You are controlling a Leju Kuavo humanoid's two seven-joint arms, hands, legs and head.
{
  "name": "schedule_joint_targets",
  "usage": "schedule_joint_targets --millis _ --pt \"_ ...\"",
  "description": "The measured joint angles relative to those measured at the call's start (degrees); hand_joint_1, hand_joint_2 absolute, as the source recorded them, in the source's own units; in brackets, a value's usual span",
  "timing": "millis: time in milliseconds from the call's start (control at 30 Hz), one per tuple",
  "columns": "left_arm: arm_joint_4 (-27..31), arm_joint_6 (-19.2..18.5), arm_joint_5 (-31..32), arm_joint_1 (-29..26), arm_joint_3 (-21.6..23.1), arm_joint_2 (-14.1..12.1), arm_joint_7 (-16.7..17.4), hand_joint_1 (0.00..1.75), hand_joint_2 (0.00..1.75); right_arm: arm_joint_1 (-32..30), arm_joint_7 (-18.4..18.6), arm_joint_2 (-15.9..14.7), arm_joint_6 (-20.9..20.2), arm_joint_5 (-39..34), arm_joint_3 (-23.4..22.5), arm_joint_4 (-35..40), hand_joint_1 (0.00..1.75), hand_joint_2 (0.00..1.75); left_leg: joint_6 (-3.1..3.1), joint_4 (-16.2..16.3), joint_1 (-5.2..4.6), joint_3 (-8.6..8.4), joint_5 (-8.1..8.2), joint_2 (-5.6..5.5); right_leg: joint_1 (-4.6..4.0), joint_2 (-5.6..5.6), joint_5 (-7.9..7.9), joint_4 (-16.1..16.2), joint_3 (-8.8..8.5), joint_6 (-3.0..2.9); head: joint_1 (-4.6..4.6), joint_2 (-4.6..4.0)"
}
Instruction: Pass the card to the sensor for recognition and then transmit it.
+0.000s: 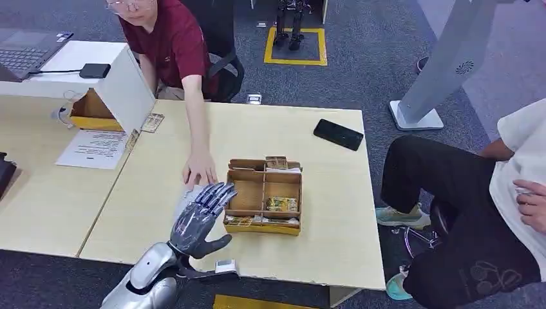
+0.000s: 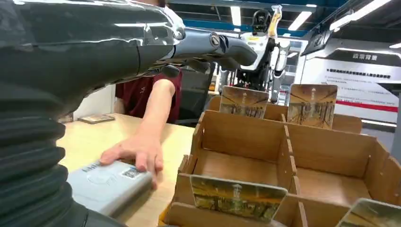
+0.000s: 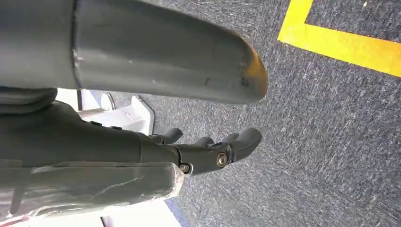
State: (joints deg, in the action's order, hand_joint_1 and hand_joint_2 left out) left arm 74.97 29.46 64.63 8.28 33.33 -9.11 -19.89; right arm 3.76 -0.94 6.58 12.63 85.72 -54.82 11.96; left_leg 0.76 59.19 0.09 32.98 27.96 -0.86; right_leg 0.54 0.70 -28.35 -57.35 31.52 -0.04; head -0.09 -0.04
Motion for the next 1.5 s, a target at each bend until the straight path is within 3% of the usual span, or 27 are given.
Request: schedule_joint_targets --millis 1500 --pt "-1.97 -1.46 -1.88 0.02 2.16 1.11 0.5 0.0 1.75 0.15 -0.26 0.0 -0.11 0.48 0.0 0.02 0.0 0.0 0.0 0.0 0.0 0.0 0.0 0.0 0.0 0.0 0.0 0.0 0.0 0.0 0.0 0.0"
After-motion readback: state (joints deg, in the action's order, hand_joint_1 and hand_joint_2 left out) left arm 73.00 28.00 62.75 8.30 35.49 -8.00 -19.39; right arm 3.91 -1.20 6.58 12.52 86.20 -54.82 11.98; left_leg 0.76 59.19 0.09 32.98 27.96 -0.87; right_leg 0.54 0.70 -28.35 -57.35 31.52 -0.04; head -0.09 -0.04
